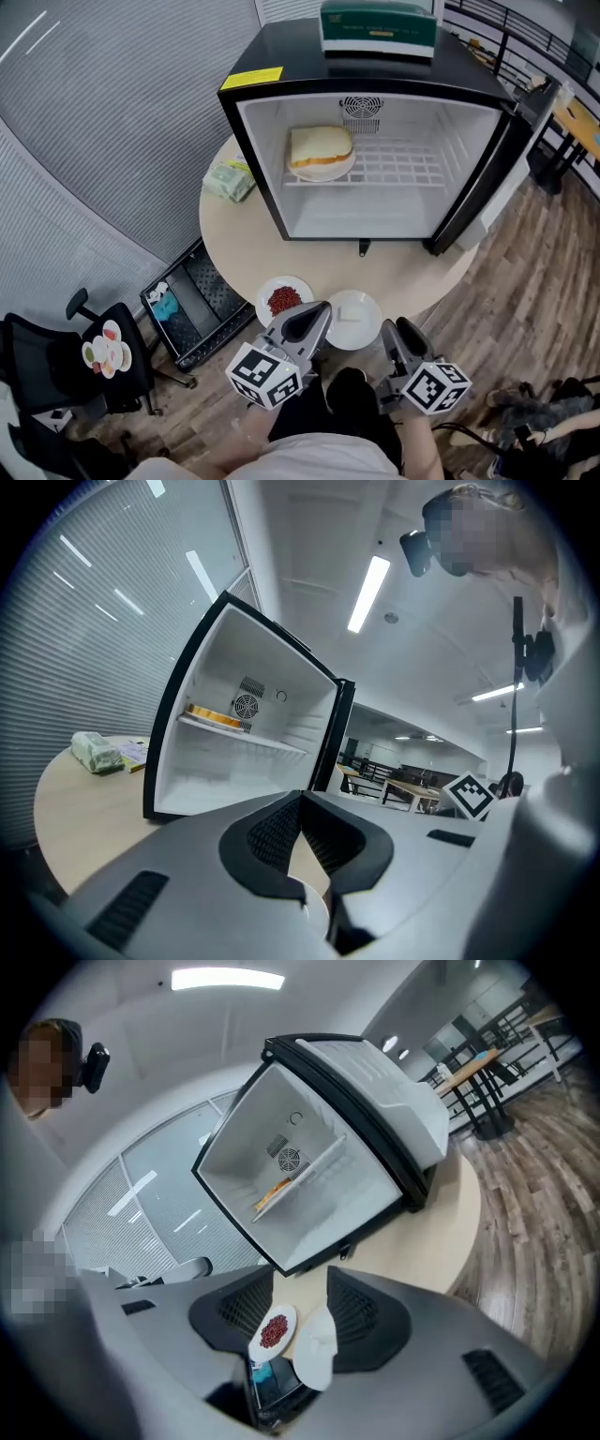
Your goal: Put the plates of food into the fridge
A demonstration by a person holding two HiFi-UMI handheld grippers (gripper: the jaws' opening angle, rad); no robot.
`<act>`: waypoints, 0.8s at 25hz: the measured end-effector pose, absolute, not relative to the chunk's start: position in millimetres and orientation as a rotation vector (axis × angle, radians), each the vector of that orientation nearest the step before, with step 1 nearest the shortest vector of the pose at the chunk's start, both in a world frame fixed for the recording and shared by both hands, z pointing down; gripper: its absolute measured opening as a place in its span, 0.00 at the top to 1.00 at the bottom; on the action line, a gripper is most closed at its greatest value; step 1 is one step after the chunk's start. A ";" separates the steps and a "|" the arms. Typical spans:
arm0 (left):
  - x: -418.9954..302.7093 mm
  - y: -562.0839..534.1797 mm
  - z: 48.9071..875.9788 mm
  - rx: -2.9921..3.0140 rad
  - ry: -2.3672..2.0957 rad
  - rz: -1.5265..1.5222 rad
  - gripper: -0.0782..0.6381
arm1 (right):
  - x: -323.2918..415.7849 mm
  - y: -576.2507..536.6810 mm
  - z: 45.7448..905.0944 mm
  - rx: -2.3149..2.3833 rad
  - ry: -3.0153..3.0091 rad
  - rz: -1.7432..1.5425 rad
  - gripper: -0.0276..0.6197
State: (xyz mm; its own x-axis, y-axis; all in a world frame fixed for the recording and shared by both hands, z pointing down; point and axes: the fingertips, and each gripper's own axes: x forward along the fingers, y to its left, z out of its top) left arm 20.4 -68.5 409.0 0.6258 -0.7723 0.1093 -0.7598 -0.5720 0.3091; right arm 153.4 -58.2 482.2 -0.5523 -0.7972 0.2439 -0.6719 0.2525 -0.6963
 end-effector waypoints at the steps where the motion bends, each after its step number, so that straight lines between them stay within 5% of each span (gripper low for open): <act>1: 22.2 -67.9 411.5 2.520 -1.232 -0.049 0.88 | 155.2 -55.8 489.8 -1.389 2.337 -1.226 0.69; 20: 27.5 -49.6 459.7 2.441 -1.241 0.049 0.88 | 137.9 -24.7 627.3 -1.246 1.975 -1.852 0.67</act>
State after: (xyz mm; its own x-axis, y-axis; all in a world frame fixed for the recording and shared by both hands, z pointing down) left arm 27.5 -49.6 459.7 0.6052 -0.7683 0.2082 -0.7823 -0.5257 0.3340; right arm 137.9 -24.7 627.3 -0.6398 -0.6500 0.4101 -0.4508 -0.1147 -0.8852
